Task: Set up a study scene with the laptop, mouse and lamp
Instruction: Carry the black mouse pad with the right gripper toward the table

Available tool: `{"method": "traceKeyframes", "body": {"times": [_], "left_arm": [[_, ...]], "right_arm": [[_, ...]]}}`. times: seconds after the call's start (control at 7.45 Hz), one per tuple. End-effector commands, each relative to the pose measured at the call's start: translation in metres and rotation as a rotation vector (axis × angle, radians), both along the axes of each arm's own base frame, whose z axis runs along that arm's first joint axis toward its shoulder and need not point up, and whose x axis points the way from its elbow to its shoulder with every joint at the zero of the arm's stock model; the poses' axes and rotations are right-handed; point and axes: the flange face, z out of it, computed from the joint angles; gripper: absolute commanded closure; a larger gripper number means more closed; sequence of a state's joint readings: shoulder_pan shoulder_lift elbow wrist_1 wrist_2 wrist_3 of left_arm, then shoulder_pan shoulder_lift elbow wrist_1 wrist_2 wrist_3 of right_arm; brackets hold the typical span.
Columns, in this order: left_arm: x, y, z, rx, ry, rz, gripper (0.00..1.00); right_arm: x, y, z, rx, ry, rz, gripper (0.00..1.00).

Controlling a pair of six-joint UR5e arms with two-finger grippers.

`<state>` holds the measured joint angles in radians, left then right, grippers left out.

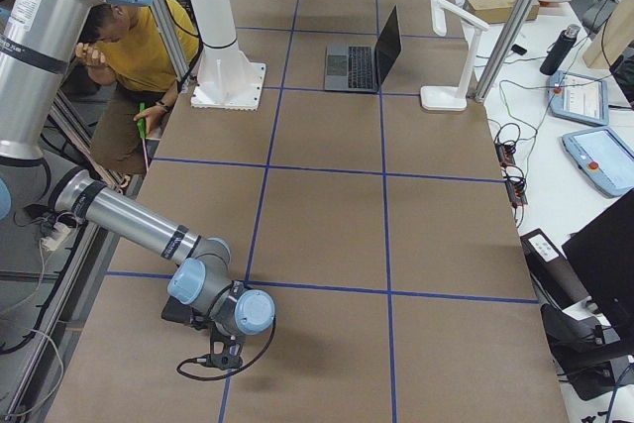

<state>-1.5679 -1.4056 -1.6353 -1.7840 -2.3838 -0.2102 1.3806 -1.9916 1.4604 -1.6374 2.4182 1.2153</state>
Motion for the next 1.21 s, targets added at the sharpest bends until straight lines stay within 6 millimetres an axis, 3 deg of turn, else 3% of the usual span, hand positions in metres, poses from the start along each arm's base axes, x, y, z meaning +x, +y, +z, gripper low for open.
{"method": "traceKeyframes", "body": {"times": [0.0,0.4,0.67,1.07], "left_arm": [[0.000,-0.001,0.000,0.001,0.000,0.000,0.00],[-0.001,0.000,0.000,0.000,0.000,-0.001,0.00],[-0.001,0.000,0.000,0.000,0.000,-0.001,0.00],[-0.001,0.000,0.000,0.001,0.000,-0.001,0.00]], "right_arm": [[-0.002,0.001,0.000,-0.002,-0.006,-0.008,0.13],[-0.005,0.005,0.004,0.001,-0.007,-0.040,0.18],[-0.008,0.005,0.003,0.019,-0.018,-0.069,0.33],[-0.011,-0.009,-0.013,0.105,-0.035,-0.120,0.71]]}}
